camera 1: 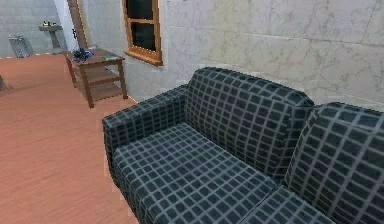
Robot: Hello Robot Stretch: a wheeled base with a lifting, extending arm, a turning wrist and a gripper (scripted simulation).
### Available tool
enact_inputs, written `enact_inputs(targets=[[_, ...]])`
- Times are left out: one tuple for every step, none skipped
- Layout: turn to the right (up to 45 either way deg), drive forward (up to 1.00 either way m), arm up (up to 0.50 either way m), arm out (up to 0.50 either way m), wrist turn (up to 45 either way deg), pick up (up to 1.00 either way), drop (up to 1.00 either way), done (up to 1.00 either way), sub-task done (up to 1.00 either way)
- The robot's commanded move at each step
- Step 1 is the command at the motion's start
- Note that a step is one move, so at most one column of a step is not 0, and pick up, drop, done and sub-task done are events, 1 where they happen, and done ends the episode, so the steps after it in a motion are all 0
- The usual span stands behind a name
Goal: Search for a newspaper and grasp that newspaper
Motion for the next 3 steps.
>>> enact_inputs(targets=[[0.0, 0.00, 0.00, 0.00, 0.0, 1.00, 0.00, 0.00, 0.00], [0.0, 0.00, 0.10, 0.00, 0.0, 0.00, 0.00, 0.00, 0.00], [0.0, 0.00, 0.00, 0.00, 0.0, 0.00, 0.00, 1.00, 0.00]])
